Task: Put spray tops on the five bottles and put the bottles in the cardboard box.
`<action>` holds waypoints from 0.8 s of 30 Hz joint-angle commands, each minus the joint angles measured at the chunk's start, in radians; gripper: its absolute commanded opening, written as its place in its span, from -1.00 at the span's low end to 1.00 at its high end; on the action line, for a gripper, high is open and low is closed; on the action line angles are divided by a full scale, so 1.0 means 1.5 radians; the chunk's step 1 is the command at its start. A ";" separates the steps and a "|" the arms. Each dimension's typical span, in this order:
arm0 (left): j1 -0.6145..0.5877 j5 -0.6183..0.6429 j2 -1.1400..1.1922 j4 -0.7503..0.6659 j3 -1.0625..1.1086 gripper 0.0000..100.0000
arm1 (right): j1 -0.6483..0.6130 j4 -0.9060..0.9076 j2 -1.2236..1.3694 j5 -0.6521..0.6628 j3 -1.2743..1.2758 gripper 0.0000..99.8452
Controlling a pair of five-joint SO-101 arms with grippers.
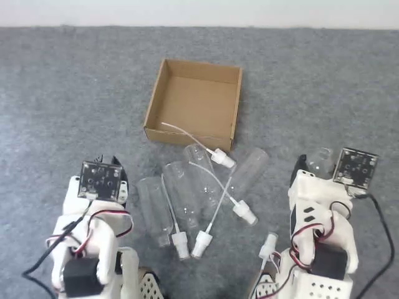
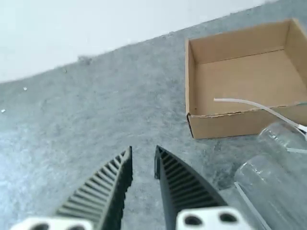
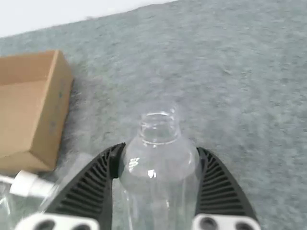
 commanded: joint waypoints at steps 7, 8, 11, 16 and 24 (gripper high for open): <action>-0.002 -0.086 -0.004 -0.015 -0.100 -0.84 | 0.040 -0.015 -0.013 -0.006 -0.006 -0.80; -0.002 -0.094 -0.004 -0.015 -0.101 -0.85 | 0.040 -0.015 -0.013 -0.006 -0.006 -0.80; 0.016 -0.118 0.010 -0.007 -0.102 -0.85 | 0.040 -0.015 -0.013 -0.006 -0.006 -0.80; 0.081 -0.140 0.137 0.041 -0.183 -0.85 | 0.040 -0.015 -0.013 -0.006 -0.006 -0.80; 0.198 -0.140 0.397 0.084 -0.344 -0.84 | 0.041 -0.015 -0.013 -0.006 -0.006 -0.80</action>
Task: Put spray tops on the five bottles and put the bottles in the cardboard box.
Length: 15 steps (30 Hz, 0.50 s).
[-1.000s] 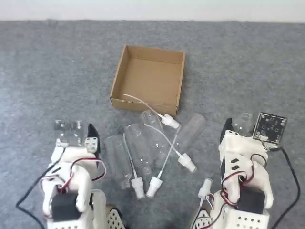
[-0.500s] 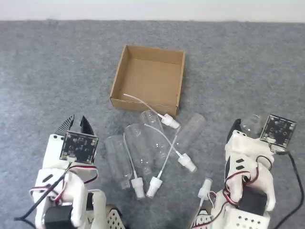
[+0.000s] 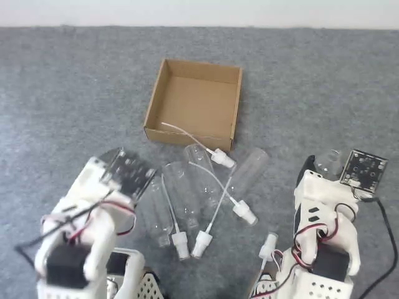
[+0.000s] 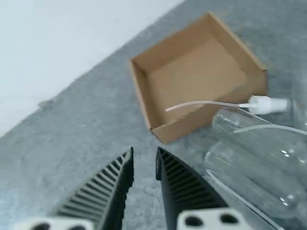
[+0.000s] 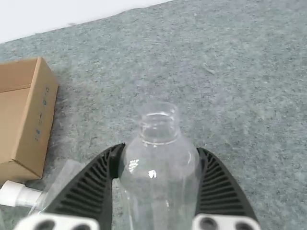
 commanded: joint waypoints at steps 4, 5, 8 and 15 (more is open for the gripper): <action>0.079 -0.038 0.227 0.002 -0.123 -0.84 | 0.009 -0.015 -0.013 -0.006 -0.006 -0.80; 0.088 -0.047 0.258 0.002 -0.135 -0.84 | 0.009 -0.015 -0.013 -0.006 -0.006 -0.80; 0.109 -0.064 0.347 0.002 -0.170 -0.84 | 0.009 -0.015 -0.013 -0.006 -0.006 -0.80; 0.165 -0.068 0.537 0.002 -0.254 -0.77 | 0.009 -0.015 -0.013 -0.006 -0.006 -0.80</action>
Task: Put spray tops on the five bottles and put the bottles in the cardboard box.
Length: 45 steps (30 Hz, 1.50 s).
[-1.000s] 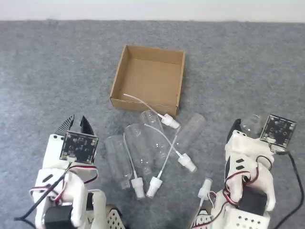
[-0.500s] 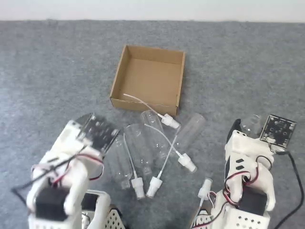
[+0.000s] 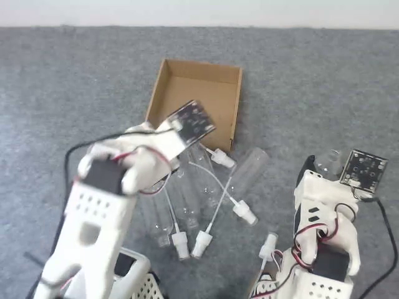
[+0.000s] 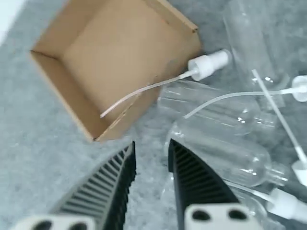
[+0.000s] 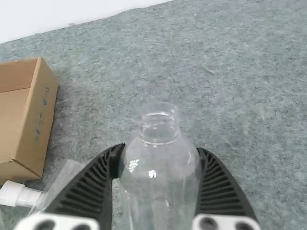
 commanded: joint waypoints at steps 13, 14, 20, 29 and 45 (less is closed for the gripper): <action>0.106 -0.089 0.336 0.065 -0.234 -0.77 | 0.009 -0.015 -0.013 -0.004 -0.006 -0.80; 0.106 -0.103 0.354 0.073 -0.247 -0.77 | 0.009 -0.015 -0.013 -0.004 -0.006 -0.80; 0.118 -0.131 0.443 0.087 -0.315 -0.77 | 0.007 -0.013 -0.013 -0.004 -0.006 -0.80; 0.178 -0.135 0.525 0.048 -0.327 -0.77 | 0.005 -0.012 -0.013 -0.003 -0.006 -0.80; 0.177 -0.134 0.724 0.053 -0.503 -0.77 | 0.004 -0.012 -0.013 -0.002 -0.006 -0.80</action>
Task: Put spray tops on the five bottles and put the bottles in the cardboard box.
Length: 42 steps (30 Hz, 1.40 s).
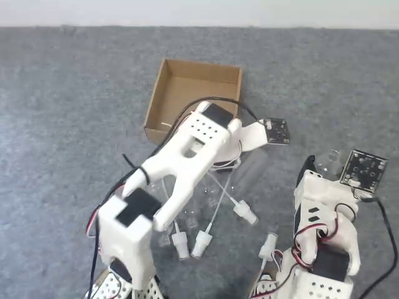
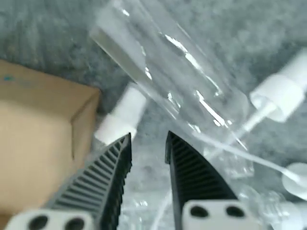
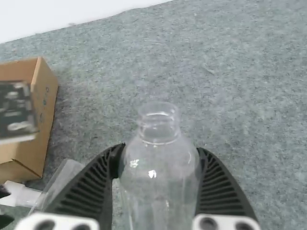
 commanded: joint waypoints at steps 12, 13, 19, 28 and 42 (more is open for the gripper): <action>-0.034 -0.033 0.230 0.159 -0.353 -0.77 | 0.003 -0.011 -0.013 -0.002 -0.006 -0.80; -0.033 -0.038 0.247 0.174 -0.371 -0.77 | 0.003 -0.011 -0.013 -0.001 -0.006 -0.80; -0.036 -0.039 0.320 0.216 -0.436 -0.82 | 0.003 -0.011 -0.013 -0.001 -0.006 -0.80; -0.046 -0.035 0.331 0.217 -0.435 -0.83 | 0.003 -0.011 -0.013 -0.001 -0.006 -0.80; -0.041 -0.036 0.332 0.216 -0.363 -0.81 | 0.003 -0.011 -0.013 -0.001 -0.006 -0.80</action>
